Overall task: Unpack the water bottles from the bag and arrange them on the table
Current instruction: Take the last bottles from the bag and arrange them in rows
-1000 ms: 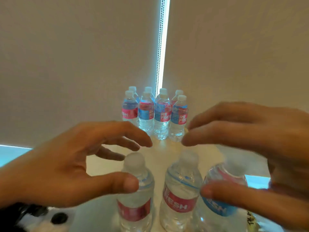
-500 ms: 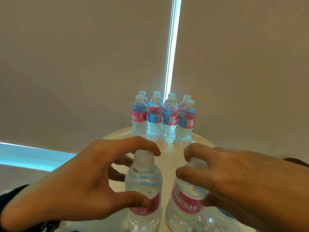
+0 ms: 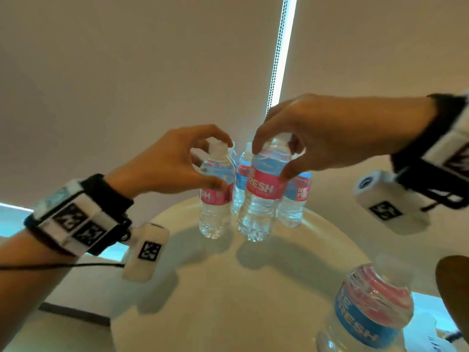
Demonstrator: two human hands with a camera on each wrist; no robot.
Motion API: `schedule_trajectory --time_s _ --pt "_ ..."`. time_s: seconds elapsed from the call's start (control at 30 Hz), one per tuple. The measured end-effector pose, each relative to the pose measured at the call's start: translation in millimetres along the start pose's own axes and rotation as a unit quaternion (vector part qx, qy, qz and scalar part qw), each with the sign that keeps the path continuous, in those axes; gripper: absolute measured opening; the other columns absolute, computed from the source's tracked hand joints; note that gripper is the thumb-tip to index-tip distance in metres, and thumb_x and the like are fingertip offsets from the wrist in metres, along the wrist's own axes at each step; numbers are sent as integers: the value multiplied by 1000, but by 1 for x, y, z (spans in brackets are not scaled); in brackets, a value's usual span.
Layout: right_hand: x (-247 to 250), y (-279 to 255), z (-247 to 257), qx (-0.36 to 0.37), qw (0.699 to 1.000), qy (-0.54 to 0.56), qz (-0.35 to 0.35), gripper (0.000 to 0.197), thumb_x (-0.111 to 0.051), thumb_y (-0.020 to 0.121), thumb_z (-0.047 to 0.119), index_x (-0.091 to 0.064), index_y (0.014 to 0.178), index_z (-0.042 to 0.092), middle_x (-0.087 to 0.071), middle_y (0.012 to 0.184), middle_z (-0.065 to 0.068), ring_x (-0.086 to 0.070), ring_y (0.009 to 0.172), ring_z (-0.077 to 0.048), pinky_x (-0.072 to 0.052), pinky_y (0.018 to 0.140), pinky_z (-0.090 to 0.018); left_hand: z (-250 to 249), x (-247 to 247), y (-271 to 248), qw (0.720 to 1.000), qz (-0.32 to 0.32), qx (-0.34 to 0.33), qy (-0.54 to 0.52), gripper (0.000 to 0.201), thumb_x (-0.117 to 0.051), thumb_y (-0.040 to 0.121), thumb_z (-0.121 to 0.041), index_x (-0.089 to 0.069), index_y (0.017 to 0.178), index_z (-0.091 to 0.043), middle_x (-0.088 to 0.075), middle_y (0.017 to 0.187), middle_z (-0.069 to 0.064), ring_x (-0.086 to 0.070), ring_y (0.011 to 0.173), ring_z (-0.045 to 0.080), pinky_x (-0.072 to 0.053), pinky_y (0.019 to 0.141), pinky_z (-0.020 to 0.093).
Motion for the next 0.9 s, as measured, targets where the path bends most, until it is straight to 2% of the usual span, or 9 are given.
schedule_trajectory --time_s 0.07,0.13,0.2,0.27,0.37,0.5,0.67,0.8,0.9 --pt "-23 21 -11 1 1000 -14 14 53 -81 76 40 -62 125 32 -55 109 8 -43 70 25 -33 62 -1 12 -6 10 999 0 20 25 59 -92 65 -23 -63 114 -34 -57 98 -29 -66 95 4 -59 75 20" --pt "-47 38 -18 -5 999 -12 32 56 -80 78 37 -59 129 32 -56 117 3 -39 70 15 -29 63 -9 27 -12 19 999 -2 36 32 59 -92 65 -20 -64 117 -30 -51 94 -31 -63 84 -4 -57 75 23" --pt "-68 50 -24 -16 999 -1 49 56 -79 80 35 -57 132 32 -55 122 0 -41 78 -1 -31 74 -18 41 -18 26 998 -4 48 30 61 -92 65 -20 -65 119 -26 -51 92 -27 -60 76 -11 -58 75 26" --pt "-84 57 -28 -26 998 7 61 56 -78 82 32 -56 133 32 -54 126 1 -40 91 -7 -32 79 -22 52 -25 31 998 0 52 34 63 -92 64 -22 -64 120 -26 -53 95 -24 -60 84 -5 -59 78 30" --pt "-101 65 -35 -35 997 13 68 56 -78 82 31 -56 134 31 -53 126 1 -47 99 -13 -33 78 -23 64 -34 35 998 9 61 31 64 -92 64 -24 -63 121 -26 -54 98 -22 -60 96 10 -60 80 33" --pt "-115 73 -43 -49 996 19 72 56 -77 83 31 -55 135 31 -53 128 -2 -55 114 -22 -37 80 -25 74 -41 39 998 1 63 19 63 -92 65 -23 -63 121 -24 -56 100 -17 -59 88 6 -58 77 29" --pt "-119 78 -50 -55 996 34 61 57 -78 82 31 -56 135 29 -53 128 -5 -56 114 -24 -44 83 -28 79 -45 44 998 -12 60 13 61 -92 65 -23 -64 119 -26 -64 115 -4 -61 103 16 -58 77 26" --pt "-120 77 -53 -61 995 53 59 57 -79 81 31 -57 134 31 -54 127 -4 -55 113 -23 -51 93 -38 81 -46 44 998 -14 67 13 63 -92 65 -26 -64 121 -27 -60 105 -14 -63 103 16 -59 81 31" --pt "-120 78 -55 -59 995 64 52 58 -80 80 30 -58 133 31 -54 127 -3 -54 114 -22 -52 94 -40 84 -47 43 998 -9 67 12 65 -92 64 -28 -63 122 -30 -61 111 -5 -69 95 21 -61 81 35"
Point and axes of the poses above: each hand's wrist, its own y-axis towards the middle knuckle, its own x-axis out of the back of the hand, z = x × y, the point moved 8 cm from there along y, towards the middle knuckle
